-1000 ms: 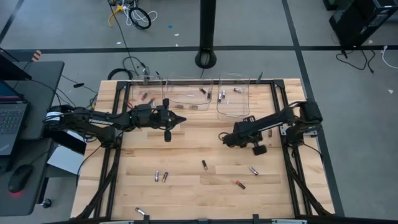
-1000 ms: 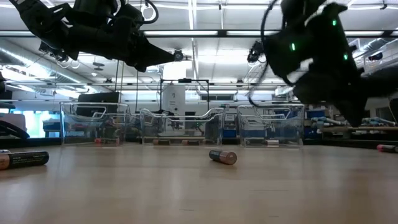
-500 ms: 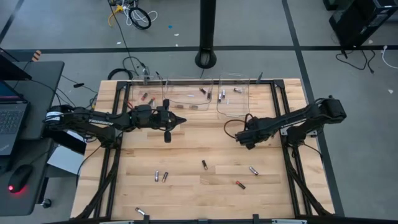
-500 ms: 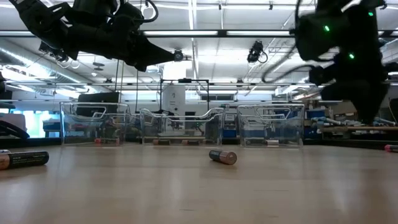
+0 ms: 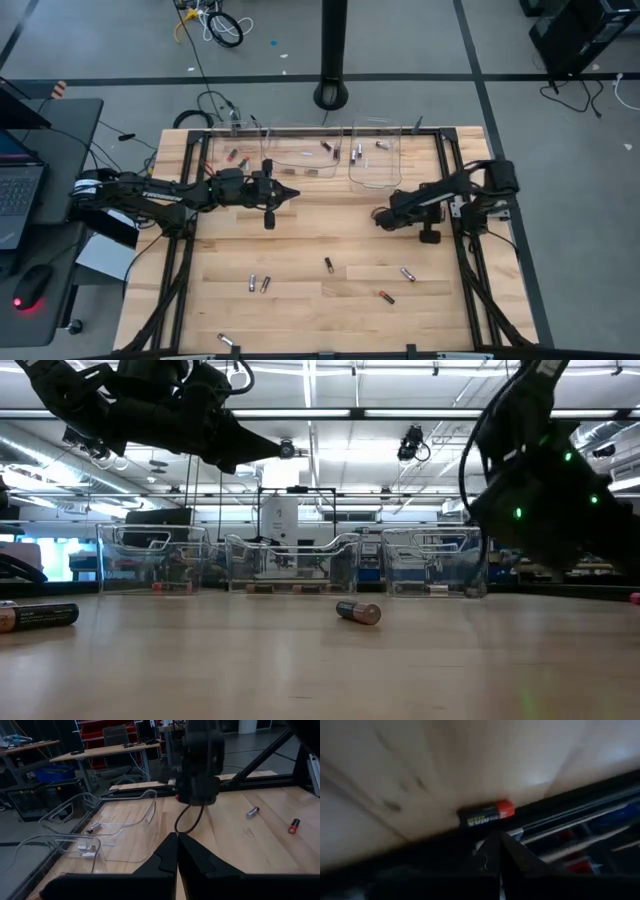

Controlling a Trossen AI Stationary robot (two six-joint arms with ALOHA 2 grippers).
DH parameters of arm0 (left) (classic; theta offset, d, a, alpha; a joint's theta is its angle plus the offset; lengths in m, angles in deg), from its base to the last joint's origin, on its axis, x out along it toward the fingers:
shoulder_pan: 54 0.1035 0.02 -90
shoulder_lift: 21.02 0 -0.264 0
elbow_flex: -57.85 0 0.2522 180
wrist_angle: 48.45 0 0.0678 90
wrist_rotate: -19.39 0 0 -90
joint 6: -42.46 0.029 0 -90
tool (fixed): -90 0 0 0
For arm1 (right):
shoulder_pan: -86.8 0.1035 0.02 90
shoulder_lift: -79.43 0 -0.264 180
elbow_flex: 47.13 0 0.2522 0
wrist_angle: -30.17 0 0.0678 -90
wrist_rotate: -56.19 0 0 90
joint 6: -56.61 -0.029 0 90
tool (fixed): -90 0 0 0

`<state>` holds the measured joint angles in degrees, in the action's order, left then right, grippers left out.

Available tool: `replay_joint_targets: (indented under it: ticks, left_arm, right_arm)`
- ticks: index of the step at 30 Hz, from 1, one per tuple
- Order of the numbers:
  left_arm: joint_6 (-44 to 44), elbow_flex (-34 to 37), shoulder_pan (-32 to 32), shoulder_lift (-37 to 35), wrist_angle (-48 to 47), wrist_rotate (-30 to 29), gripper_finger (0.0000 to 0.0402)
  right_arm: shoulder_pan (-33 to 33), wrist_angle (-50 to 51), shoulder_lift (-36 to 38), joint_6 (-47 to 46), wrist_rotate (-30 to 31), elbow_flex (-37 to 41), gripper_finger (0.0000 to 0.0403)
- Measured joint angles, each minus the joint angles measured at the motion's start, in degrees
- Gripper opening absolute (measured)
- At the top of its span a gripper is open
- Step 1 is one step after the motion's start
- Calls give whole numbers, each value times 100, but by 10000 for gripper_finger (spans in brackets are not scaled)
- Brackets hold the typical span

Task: Sort batteries
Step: Put the orange battery into the left transparent bin

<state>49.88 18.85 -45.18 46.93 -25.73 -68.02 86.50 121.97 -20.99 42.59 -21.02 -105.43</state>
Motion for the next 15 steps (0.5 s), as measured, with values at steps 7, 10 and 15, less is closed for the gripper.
replay_joint_targets:
  ticks: [7, 10, 15]
  left_arm:
    - [52, -4, 1, 0, -19, 0, 18]
    - [93, -4, 1, 0, -29, 0, 18]
    - [92, -4, 1, 0, -73, 0, 18]
  right_arm:
    - [-305, 409, -737, 155, -145, 51, 7]
    - [-422, 400, -836, 201, -241, 77, 7]
    - [-596, 318, -917, 272, -428, 123, 7]
